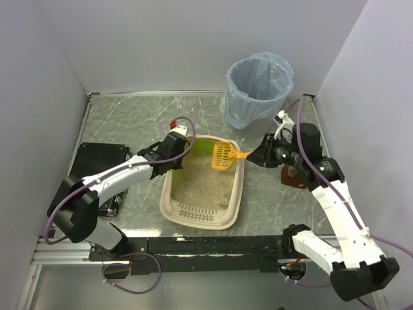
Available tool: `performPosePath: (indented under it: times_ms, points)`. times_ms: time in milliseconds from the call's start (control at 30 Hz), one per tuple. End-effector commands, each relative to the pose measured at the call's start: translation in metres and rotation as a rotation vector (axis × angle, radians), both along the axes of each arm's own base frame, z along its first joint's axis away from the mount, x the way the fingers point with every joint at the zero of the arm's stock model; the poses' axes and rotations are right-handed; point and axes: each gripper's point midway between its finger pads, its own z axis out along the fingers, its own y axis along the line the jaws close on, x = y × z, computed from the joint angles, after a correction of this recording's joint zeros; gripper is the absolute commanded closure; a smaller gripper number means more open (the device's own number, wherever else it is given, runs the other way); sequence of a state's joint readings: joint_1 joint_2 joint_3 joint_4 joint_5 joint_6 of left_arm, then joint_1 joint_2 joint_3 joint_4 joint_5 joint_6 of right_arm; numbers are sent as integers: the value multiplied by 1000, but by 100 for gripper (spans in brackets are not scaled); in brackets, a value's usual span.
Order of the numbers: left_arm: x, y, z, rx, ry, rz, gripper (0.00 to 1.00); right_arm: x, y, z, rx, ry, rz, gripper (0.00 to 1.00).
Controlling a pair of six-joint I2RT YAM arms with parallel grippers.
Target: Clean the litter box
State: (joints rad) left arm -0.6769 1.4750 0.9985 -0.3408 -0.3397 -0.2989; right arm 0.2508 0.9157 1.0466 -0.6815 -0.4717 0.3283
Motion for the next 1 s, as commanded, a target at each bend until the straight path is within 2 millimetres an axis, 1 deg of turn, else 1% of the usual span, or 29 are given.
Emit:
performPosePath:
  times_ms: [0, 33, 67, 100, 133, 167, 200, 233, 267, 300, 367, 400, 433, 500, 533, 567, 633, 667, 700, 733, 767, 800, 833, 867, 900, 933, 967]
  points:
    - [6, 19, 38, -266, -98, 421, 99, 8, 38, 39, 126, -108, 205, 100]
    - [1, 22, 36, -285, -90, 464, 99, 9, 42, 45, 135, -126, 226, 100]
    - [-2, 22, 35, -365, -79, 549, 99, 12, 46, 43, 134, -117, 238, 100]
    - [-5, 31, 35, -405, -97, 647, 99, 11, 50, 44, 132, -122, 253, 100]
    - [-17, 39, 26, -404, -53, 723, 99, 13, 50, 46, 130, -130, 253, 100]
    - [-20, 36, 25, -452, -44, 767, 99, 15, 52, 48, 134, -139, 254, 100]
    - [-25, 36, 25, -466, -45, 794, 99, 16, 53, 47, 134, -135, 256, 100]
    - [-38, 42, 20, -421, -41, 822, 99, 16, 54, 49, 132, -138, 258, 100]
    - [-42, 43, 19, -466, -39, 903, 98, 18, 53, 47, 125, -130, 253, 100]
    - [-48, 46, 21, -467, -35, 946, 94, 20, 52, 46, 118, -134, 245, 100]
    - [-56, 43, 21, -432, -30, 924, 61, 22, 50, 43, 107, -129, 235, 100]
    - [-57, 41, 23, -432, -24, 926, 41, 21, 50, 42, 103, -128, 235, 100]
    - [-59, 36, 23, -424, -17, 906, 27, 22, 50, 43, 100, -131, 230, 100]
    - [-62, 30, 25, -397, -4, 857, 16, 23, 48, 41, 90, -129, 221, 100]
    - [-63, 26, 27, -395, -2, 829, 6, 24, 46, 42, 83, -135, 212, 100]
    - [-64, 25, 28, -365, 5, 781, 2, 24, 45, 42, 78, -138, 209, 100]
    - [-63, 25, 46, -344, -17, 726, 1, 22, 44, 41, 70, -136, 207, 100]
    - [-62, 31, 56, -312, -40, 703, 1, 22, 42, 42, 65, -142, 200, 100]
    - [-59, 41, 83, -314, -110, 707, 1, 21, 41, 41, 59, -146, 200, 100]
    - [-57, 42, 99, -312, -140, 667, 1, 20, 41, 39, 56, -143, 198, 100]
    - [-54, 42, 113, -234, -170, 539, 1, 19, 39, 39, 50, -150, 195, 100]
    - [-55, 35, 133, -264, -188, 445, 3, 19, 38, 37, 43, -150, 192, 100]
    - [-44, 17, 158, -328, -259, 343, 3, 18, 38, 35, 41, -148, 194, 100]
    - [-41, 17, 162, -237, -308, 222, 3, 16, 37, 33, 38, -148, 196, 100]
    - [-38, 15, 173, -233, -357, 150, 3, 15, 37, 32, 38, -143, 199, 100]
    - [-32, 4, 179, -260, -371, 41, 3, 14, 36, 29, 35, -139, 197, 100]
    - [-23, 0, 187, -225, -426, -54, 3, 11, 36, 28, 33, -135, 203, 100]
